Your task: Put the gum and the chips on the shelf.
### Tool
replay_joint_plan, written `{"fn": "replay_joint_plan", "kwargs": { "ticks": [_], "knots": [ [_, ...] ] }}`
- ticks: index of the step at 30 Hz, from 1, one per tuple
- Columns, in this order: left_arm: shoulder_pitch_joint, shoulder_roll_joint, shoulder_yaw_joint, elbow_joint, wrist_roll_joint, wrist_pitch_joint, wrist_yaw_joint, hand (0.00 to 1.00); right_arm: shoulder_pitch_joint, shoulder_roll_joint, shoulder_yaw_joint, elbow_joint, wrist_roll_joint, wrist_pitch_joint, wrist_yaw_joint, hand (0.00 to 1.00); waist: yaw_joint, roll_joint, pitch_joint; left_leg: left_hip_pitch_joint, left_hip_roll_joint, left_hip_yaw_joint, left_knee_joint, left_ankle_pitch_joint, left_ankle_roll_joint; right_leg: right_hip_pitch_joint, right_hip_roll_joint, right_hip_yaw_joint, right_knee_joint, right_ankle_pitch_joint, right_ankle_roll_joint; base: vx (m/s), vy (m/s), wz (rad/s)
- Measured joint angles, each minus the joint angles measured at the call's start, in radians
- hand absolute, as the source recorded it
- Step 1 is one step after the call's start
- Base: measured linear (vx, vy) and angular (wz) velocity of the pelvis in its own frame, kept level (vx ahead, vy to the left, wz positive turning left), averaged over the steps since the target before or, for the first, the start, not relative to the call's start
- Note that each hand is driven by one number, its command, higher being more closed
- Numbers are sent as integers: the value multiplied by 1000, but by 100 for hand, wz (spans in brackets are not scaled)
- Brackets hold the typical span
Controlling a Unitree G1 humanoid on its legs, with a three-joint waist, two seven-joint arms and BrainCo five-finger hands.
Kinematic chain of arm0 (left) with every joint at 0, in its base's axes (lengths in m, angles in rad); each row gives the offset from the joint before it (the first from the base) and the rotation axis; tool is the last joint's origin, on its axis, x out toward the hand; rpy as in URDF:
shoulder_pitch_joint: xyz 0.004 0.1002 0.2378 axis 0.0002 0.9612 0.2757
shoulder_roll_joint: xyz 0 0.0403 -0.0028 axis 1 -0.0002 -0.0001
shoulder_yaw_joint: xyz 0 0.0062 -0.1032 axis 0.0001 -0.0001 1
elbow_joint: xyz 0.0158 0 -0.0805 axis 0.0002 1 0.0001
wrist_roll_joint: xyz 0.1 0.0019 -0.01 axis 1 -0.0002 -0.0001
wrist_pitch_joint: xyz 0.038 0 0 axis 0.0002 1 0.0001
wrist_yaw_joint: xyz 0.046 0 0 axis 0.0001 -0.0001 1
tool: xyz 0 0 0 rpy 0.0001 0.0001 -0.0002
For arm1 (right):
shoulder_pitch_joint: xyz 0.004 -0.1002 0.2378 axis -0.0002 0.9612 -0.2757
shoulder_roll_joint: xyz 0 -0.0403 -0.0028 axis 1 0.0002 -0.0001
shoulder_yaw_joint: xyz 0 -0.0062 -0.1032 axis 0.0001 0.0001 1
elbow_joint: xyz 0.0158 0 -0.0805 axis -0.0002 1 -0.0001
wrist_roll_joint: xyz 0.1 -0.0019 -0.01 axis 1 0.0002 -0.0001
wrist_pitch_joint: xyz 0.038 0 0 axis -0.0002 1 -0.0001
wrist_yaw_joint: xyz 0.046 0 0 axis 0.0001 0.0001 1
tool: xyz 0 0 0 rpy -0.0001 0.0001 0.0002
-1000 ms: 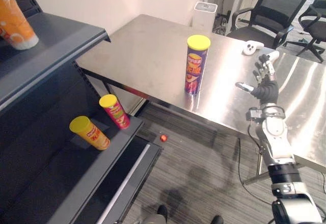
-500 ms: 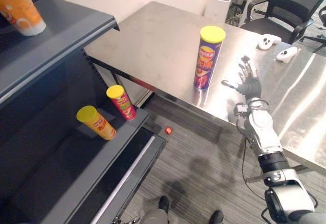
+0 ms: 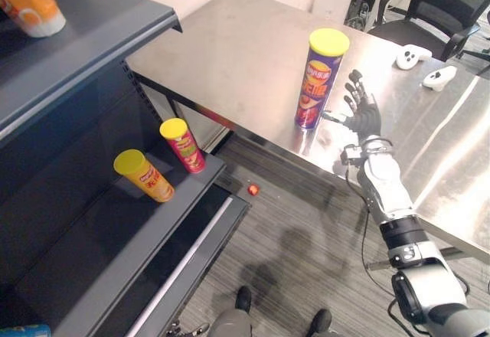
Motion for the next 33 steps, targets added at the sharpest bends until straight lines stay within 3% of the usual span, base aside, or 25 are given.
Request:
{"fn": "replay_joint_plan", "kwargs": {
  "ticks": [21,22,33],
  "knots": [
    [-5,4,-8,0,-22,0,1,0,-169,-22,-1,102,-1,24,-23,0,25,-10,23,-28,4,-49,-2,15,0,3,1,-48,1,0,0,1,-3,6],
    [-5,3,-8,0,-32,0,2,0,-185,-22,-2,122,-1,26,-29,100,33,-10,24,-28,5,-49,-2,15,0,2,1,-48,1,0,0,0,0,0],
    [-17,10,-19,-2,-40,-1,13,0,-281,-21,-33,198,-10,34,-53,100,55,-23,32,-59,1,-74,4,23,1,-11,-1,-72,6,-1,0,2,6,7]
  ]
}}
